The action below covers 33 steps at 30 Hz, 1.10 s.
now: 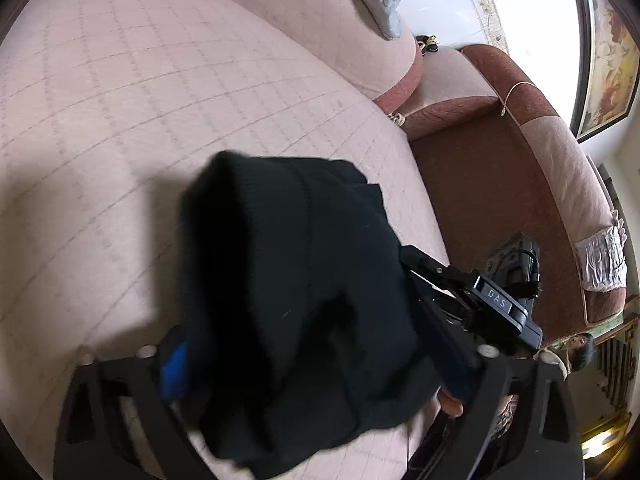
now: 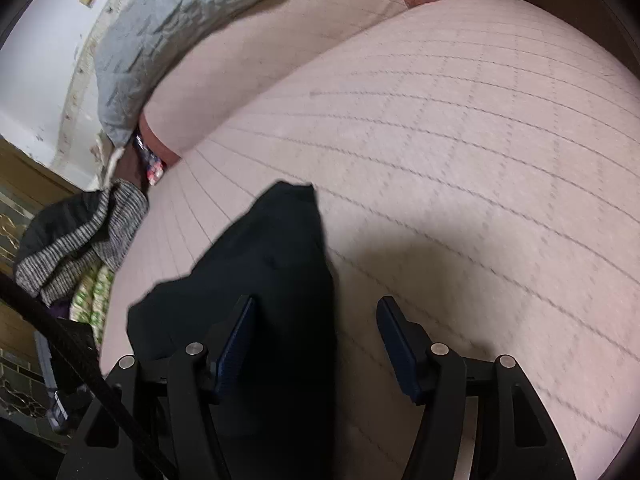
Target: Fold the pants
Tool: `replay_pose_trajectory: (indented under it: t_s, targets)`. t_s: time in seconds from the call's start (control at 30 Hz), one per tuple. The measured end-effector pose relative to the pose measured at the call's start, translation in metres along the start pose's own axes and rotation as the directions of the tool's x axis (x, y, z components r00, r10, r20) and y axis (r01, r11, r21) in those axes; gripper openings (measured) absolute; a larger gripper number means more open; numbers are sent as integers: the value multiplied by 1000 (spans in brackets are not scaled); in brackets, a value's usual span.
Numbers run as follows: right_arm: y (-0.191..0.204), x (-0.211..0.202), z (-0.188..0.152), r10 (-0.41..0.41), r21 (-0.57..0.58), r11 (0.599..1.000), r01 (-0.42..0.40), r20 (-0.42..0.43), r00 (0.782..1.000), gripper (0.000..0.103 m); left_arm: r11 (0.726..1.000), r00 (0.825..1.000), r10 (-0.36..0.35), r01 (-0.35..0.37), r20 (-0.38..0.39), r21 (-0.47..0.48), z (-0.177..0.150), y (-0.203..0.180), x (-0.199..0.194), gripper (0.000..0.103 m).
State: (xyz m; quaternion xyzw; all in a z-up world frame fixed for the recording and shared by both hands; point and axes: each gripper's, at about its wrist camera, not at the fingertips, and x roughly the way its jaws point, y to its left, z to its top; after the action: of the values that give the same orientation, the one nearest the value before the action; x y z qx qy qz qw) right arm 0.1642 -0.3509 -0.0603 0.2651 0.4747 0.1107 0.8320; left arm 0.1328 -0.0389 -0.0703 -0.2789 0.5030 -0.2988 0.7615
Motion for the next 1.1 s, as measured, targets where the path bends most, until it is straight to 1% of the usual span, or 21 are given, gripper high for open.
replay_pose_trajectory:
  t_s: [0.03,0.1,0.17,0.2,0.23,0.27,0.3,0.33,0.37,0.4,0.47,0.63,0.73,0.83,0.93,1.1]
  targets:
    - [1,5,2,18,-8,1000,-18,-2,1000,73,1000,1000,4,-4,3,11,1,-4,5,103]
    - [3,12,5,50,-21,999,-51,-5,999,73,999,1000,26,-25,-2,24,4,-11,14,103]
    - [4,24,5,125,-31,992,-126,-37,992,73,999,1000,30,-30,5,28,4,-17,19,103]
    - [4,27,4,157,-34,987,-158,-48,987,73,998,999,50,-50,7,37,3,-21,21,103]
    - [6,28,3,160,-45,986,-162,-49,986,68,996,998,69,-69,9,52,1,-24,21,100]
    - [8,29,3,162,-57,985,-165,-58,985,62,992,995,103,-103,13,73,0,-28,21,84]
    - [11,30,2,166,-63,983,-170,-70,984,48,988,992,127,-127,13,88,-1,-30,21,62]
    - [12,29,0,166,-64,983,-171,-74,983,41,982,988,152,-153,14,107,-1,-33,21,52]
    - [13,28,-2,157,-70,984,-162,-71,985,37,981,988,156,-157,18,112,-1,-33,18,39]
    - [18,26,-3,147,-88,984,-152,-63,987,32,983,989,149,-149,16,105,0,-31,15,35]
    - [28,20,-6,139,-117,983,-144,-47,989,30,990,992,125,-126,19,67,3,-26,8,34]
    - [53,5,-10,130,-174,977,-126,9,992,28,992,993,108,-110,39,55,7,-25,-3,34]
    - [68,-7,-5,158,-188,971,-148,42,986,27,996,995,80,-82,65,35,15,-25,-11,34]
    - [83,-19,4,204,-203,961,-186,69,977,27,999,994,48,-49,100,9,33,-24,-21,34]
    - [98,-20,18,236,-212,953,-215,81,968,27,999,990,52,-53,128,1,52,-23,-30,34]
    - [116,0,35,227,-209,956,-207,79,971,27,994,983,107,-109,148,2,78,-17,-31,34]
